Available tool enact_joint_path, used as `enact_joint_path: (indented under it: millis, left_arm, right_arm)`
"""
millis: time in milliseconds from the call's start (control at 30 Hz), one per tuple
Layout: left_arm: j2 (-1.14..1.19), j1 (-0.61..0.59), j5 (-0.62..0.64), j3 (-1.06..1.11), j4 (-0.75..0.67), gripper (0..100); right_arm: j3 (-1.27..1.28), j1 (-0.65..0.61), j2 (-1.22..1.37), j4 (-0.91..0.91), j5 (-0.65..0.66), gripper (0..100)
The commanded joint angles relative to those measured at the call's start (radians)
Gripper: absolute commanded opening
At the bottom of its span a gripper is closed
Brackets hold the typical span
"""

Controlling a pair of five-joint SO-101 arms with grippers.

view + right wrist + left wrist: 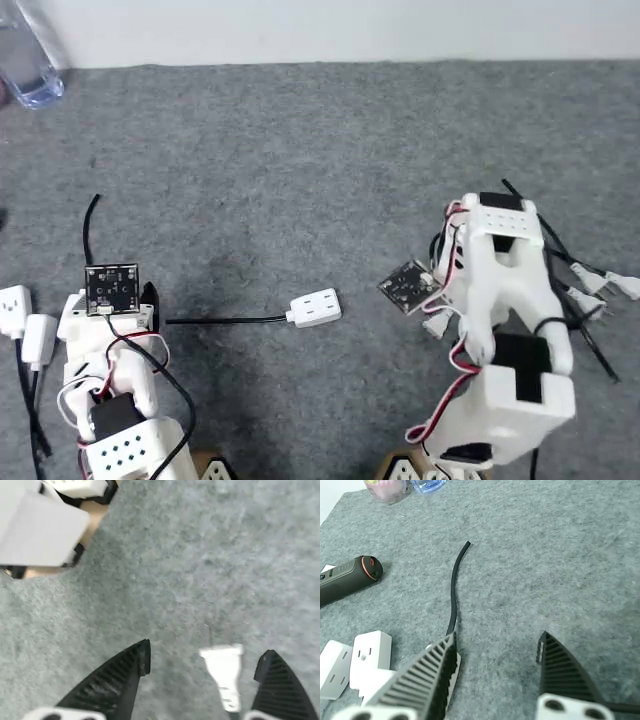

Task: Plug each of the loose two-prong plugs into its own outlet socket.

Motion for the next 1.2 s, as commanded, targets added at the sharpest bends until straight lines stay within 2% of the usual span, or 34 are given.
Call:
enact_joint_path:
  millis: [0, 300, 700, 767, 933, 967, 1167]
  left_arm:
    - [-0.012, 0.008, 0.008, -0.005, -0.026, 25]
    - [-0.012, 0.008, 0.008, -0.005, -0.026, 25]
    - [-0.012, 0.008, 0.008, -0.005, -0.026, 25]
    - [-0.012, 0.008, 0.008, -0.005, -0.026, 25]
    - [-0.012, 0.008, 0.008, -0.005, -0.026, 25]
    - [-0.012, 0.008, 0.008, -0.005, -0.026, 25]
    - [-0.012, 0.008, 0.008, -0.005, -0.026, 25]
  right_arm:
    - [-0.104, -0.005, 0.036, 0.03, 0.018, 32.8]
    - [-0.249, 0.002, 0.179, 0.15, 0.066, 32.7]
    - [-0.252, 0.005, 0.257, 0.085, 0.066, 32.4]
    - [-0.255, 0.018, 0.26, 0.082, 0.066, 28.0]
    - [-0.318, 0.051, 0.271, 0.119, 0.066, 5.6]
    - [-0.324, 0.056, 0.271, 0.119, 0.066, 4.5]
    - [-0.327, 0.082, 0.271, 0.116, 0.066, 13.0]
